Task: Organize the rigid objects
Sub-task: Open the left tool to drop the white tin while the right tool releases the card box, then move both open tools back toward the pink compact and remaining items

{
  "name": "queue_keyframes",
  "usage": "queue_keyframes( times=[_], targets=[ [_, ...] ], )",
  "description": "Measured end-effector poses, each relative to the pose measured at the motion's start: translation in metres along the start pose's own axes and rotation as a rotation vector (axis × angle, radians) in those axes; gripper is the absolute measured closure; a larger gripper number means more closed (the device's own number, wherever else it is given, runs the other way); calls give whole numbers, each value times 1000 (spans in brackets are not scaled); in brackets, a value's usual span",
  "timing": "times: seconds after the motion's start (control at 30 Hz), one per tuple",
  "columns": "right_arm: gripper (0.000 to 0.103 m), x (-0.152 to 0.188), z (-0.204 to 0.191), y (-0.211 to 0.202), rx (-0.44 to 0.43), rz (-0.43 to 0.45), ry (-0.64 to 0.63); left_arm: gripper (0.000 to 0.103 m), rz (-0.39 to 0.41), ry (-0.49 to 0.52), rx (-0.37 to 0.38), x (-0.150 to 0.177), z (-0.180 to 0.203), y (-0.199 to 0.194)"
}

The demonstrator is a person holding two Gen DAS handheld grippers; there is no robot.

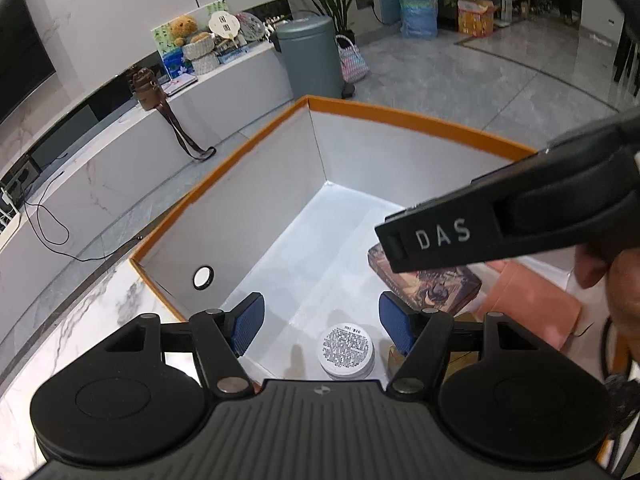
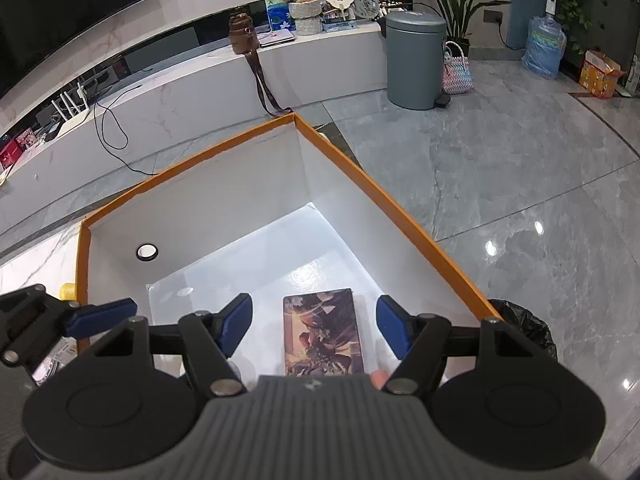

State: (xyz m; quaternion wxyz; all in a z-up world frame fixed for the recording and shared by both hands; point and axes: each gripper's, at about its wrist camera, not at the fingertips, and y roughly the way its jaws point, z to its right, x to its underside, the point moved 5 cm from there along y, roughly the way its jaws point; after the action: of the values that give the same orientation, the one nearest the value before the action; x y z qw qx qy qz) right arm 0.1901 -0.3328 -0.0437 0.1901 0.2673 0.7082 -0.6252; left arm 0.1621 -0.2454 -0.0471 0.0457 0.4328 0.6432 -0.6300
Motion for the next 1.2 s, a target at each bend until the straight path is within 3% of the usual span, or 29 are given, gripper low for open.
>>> queue_keyframes(
  times=[0.43, 0.83, 1.2],
  targets=[
    [35, 1, -10, -14, 18, 25, -29, 25, 41, -44, 11, 5, -17, -20],
    [31, 2, -26, -27, 24, 78, -51, 24, 116, -166, 37, 9, -53, -51],
    [31, 4, -46, -41, 12, 115, -86, 24, 113, -190, 5, 25, -77, -64]
  ],
)
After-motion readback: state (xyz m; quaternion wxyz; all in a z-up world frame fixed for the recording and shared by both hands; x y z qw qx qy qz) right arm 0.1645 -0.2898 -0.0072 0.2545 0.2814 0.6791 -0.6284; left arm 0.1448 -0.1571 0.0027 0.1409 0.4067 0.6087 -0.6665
